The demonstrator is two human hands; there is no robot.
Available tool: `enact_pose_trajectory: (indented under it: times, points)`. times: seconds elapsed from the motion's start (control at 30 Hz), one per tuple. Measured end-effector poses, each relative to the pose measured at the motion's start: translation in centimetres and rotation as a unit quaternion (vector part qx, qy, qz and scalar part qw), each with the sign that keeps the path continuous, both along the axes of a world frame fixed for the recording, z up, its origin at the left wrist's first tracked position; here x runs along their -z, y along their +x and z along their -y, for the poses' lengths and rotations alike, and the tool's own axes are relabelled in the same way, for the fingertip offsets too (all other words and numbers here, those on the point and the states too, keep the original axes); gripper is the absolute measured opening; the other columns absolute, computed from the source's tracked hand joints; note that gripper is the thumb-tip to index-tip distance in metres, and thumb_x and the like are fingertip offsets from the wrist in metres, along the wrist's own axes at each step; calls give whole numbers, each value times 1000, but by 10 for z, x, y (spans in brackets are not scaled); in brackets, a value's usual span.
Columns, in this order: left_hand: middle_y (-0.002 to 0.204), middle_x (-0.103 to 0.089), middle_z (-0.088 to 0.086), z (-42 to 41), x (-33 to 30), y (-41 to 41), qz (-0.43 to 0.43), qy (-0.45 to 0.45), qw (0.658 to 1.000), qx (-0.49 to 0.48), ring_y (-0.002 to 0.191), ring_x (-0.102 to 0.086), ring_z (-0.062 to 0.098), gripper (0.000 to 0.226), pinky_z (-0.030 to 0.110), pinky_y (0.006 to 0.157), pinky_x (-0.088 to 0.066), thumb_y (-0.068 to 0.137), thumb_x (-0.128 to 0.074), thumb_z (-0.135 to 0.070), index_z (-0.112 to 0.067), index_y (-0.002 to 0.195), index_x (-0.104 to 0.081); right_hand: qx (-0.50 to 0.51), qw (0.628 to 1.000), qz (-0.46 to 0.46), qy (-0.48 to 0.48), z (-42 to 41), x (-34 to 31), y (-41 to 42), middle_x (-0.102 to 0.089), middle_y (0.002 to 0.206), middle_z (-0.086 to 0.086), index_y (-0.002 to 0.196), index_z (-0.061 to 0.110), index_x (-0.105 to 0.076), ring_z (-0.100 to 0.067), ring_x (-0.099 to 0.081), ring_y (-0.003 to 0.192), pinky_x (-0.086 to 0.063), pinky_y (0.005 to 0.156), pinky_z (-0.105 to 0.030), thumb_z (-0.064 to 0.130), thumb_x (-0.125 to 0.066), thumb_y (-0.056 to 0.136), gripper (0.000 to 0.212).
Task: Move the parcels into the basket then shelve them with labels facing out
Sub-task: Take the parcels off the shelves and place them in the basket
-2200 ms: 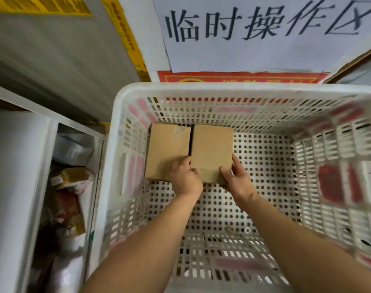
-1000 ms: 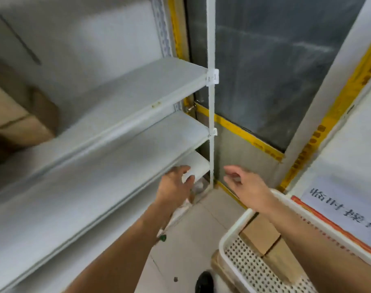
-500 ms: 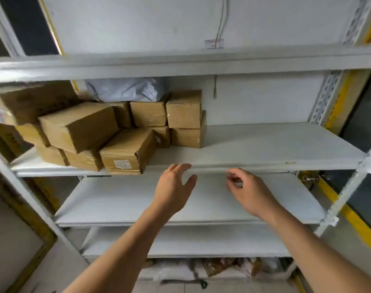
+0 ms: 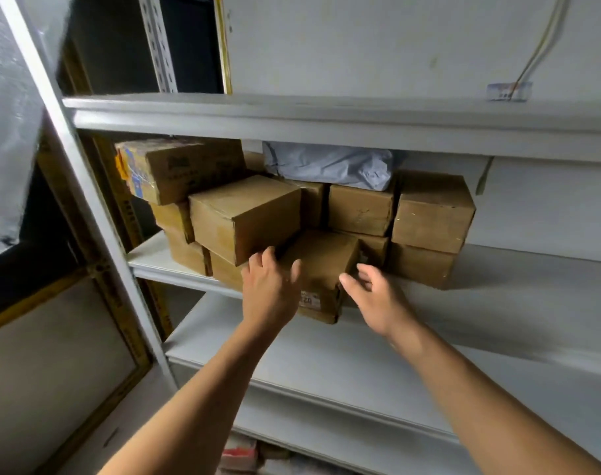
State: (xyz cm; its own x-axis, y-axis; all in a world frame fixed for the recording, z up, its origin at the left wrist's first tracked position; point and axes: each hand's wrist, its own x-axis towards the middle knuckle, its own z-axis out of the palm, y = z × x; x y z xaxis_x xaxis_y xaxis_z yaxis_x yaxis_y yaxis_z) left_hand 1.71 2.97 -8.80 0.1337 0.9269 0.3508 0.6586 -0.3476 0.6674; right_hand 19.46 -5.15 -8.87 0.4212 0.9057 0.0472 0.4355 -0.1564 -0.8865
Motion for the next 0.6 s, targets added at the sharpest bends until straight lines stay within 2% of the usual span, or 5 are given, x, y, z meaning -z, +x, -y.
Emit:
enact_pose_trajectory:
  times: [0.1, 0.23, 0.33, 0.47, 0.6]
  points:
    - [131, -59, 22, -17, 6, -1, 48, -68, 996, 28, 116, -55, 36, 55, 44, 99, -46, 107, -54, -48, -3, 138, -52, 12, 998, -62, -28, -26, 4, -8, -35, 168, -5, 167, 24, -22, -30, -40, 150, -35, 120, -47, 61, -56, 101, 84]
    - [124, -64, 16, -26, 11, 0, 120, -165, 978, 42, 110, -64, 35, 55, 51, 97, -57, 105, -48, -61, -12, 130, -56, 7, 992, -118, -48, -47, 12, -7, -39, 166, -3, 167, 22, -23, -30, -42, 149, -34, 123, -50, 69, -55, 97, 90]
    - [116, -66, 10, -26, 16, 1, 160, -173, 971, 46, 104, -65, 30, 45, 53, 92, -61, 103, -50, -60, -20, 122, -58, -6, 989, -140, -49, -49, 17, -8, -33, 170, -5, 169, 20, -12, -30, -36, 153, -32, 121, -45, 59, -53, 104, 86]
    - [110, -67, 5, -22, 20, 3, 172, -150, 973, 45, 93, -64, 17, 33, 39, 78, -61, 104, -55, -51, -21, 119, -59, -7, 986, -161, -41, -45, 21, -8, -25, 173, -4, 170, 25, -4, -30, -31, 156, -27, 127, -48, 58, -51, 105, 86]
    - [118, -66, 0, -14, 33, 3, 190, -162, 966, 67, 100, -67, 17, 41, 41, 86, -63, 99, -64, -50, -25, 129, -54, -13, 981, -195, -18, -26, 29, -1, -40, 165, 1, 168, 29, -13, -23, -46, 144, -36, 120, -45, 53, -57, 104, 82]
